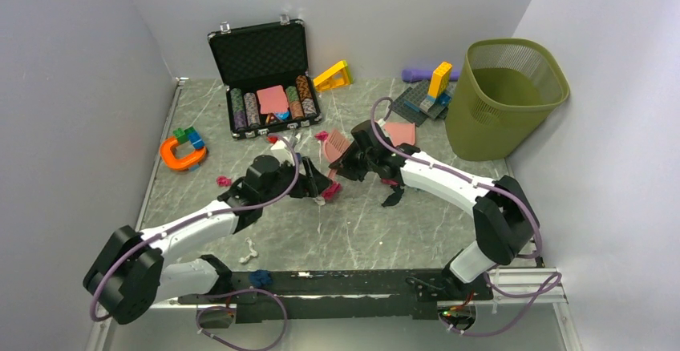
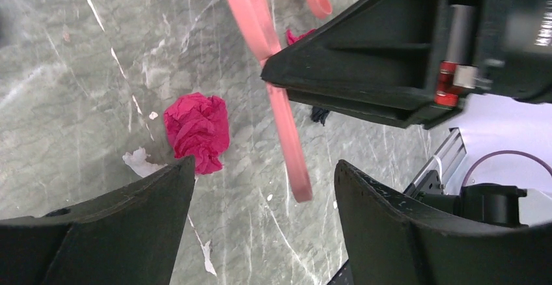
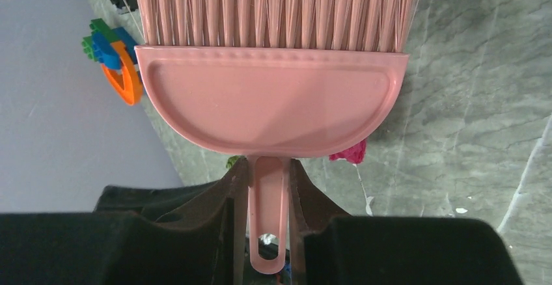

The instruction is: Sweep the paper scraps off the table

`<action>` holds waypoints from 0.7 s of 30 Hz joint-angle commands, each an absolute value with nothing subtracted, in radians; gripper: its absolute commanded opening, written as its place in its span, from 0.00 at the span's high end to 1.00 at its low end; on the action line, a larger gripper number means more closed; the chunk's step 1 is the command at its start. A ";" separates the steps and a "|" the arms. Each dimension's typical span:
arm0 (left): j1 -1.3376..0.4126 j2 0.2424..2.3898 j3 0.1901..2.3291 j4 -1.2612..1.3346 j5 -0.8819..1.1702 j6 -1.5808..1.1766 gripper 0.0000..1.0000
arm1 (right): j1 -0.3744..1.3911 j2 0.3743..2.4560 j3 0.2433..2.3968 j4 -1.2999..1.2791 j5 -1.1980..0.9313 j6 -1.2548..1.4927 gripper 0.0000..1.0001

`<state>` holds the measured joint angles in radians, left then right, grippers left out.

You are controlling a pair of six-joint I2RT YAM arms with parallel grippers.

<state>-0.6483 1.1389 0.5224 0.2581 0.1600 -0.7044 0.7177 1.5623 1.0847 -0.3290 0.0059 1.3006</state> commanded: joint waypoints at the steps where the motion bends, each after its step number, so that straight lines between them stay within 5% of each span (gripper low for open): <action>1: -0.660 1.190 0.551 0.356 0.166 -0.739 0.19 | 0.722 1.511 1.064 -0.251 -0.033 1.338 0.80; 6: -0.660 1.234 0.569 0.377 0.168 -0.729 0.32 | 0.733 1.505 1.048 -0.243 -0.034 1.342 0.80; 10: -0.660 1.273 0.593 0.396 0.195 -0.724 0.53 | 0.744 1.506 1.033 -0.230 -0.035 1.351 0.80; 12: -0.660 1.295 0.598 0.410 0.212 -0.726 0.69 | 0.747 1.506 1.030 -0.228 -0.034 1.352 0.79; 14: -0.660 1.292 0.587 0.416 0.211 -0.730 0.96 | 0.749 1.505 1.026 -0.226 -0.038 1.337 0.75; 15: -0.660 1.280 0.573 0.420 0.204 -0.732 1.00 | 0.748 1.500 1.024 -0.224 -0.045 1.323 0.68; 17: -0.658 1.240 0.538 0.422 0.191 -0.730 1.00 | 0.747 1.470 1.014 -0.244 -0.037 1.291 0.18; 18: -0.653 1.217 0.527 0.407 0.188 -0.722 1.00 | 0.745 1.448 1.001 -0.254 -0.023 1.276 0.03; 21: -0.622 1.144 0.509 0.327 0.223 -0.685 1.00 | 0.716 1.348 0.909 -0.236 -0.003 1.220 0.00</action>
<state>-0.6510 1.2415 0.5278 0.3435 0.1886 -0.7223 0.7410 1.4944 0.9928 -0.2665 -0.0132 1.2926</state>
